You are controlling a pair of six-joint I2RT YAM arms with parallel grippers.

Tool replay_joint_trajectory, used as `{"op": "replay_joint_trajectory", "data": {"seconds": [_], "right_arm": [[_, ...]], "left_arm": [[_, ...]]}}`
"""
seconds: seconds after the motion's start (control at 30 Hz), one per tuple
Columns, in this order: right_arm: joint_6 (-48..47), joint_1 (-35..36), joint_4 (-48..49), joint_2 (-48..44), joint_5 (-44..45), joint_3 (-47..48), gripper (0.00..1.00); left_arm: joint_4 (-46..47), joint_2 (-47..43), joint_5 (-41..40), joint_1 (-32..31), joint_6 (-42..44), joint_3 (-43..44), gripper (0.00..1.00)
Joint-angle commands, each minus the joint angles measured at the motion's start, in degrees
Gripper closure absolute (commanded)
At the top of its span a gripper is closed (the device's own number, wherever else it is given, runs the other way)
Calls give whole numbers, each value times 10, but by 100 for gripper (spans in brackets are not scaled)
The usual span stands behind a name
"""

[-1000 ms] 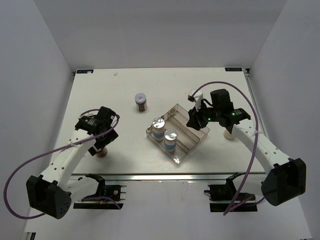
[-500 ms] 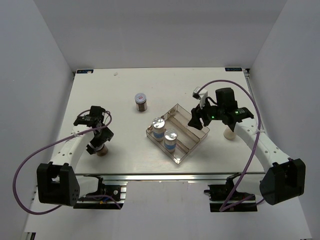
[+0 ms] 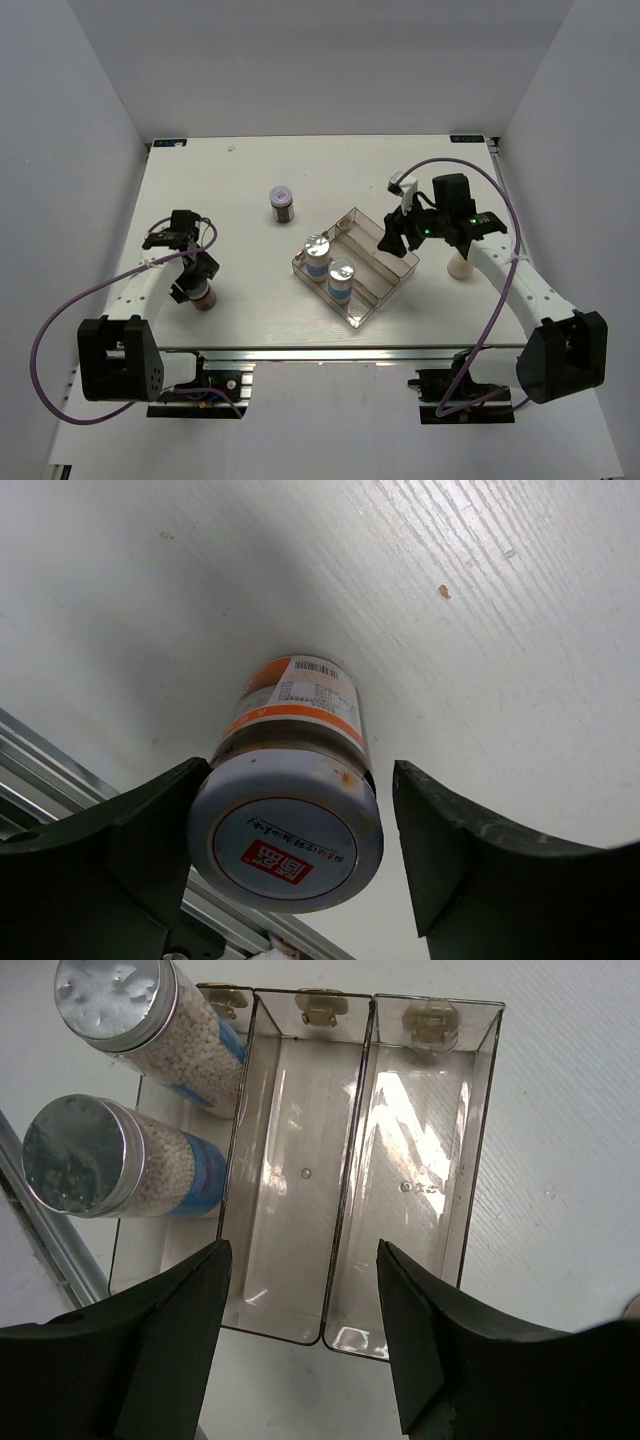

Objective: Organize the condiment bottles

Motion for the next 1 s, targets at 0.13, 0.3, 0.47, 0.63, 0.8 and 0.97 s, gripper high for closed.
{"op": "replay_joint_trajectory", "data": {"seconds": [0.13, 0.3, 0.47, 0.63, 0.8, 0.97], "right_arm": [[0, -10, 8, 4, -10, 32, 34], [1, -11, 9, 3, -11, 33, 34], [4, -11, 13, 0, -13, 31, 35], [12, -11, 26, 1, -23, 27, 35], [16, -10, 32, 1, -25, 26, 35], [19, -11, 39, -2, -21, 25, 35]], "left_arm": [[23, -7, 24, 2, 12, -7, 37], [21, -19, 44, 2, 29, 16, 73], [9, -35, 109, 1, 56, 88, 100], [-14, -9, 146, -25, 69, 201, 100], [-36, 46, 171, -70, 72, 305, 100], [-54, 121, 160, -159, 77, 455, 100]]}}
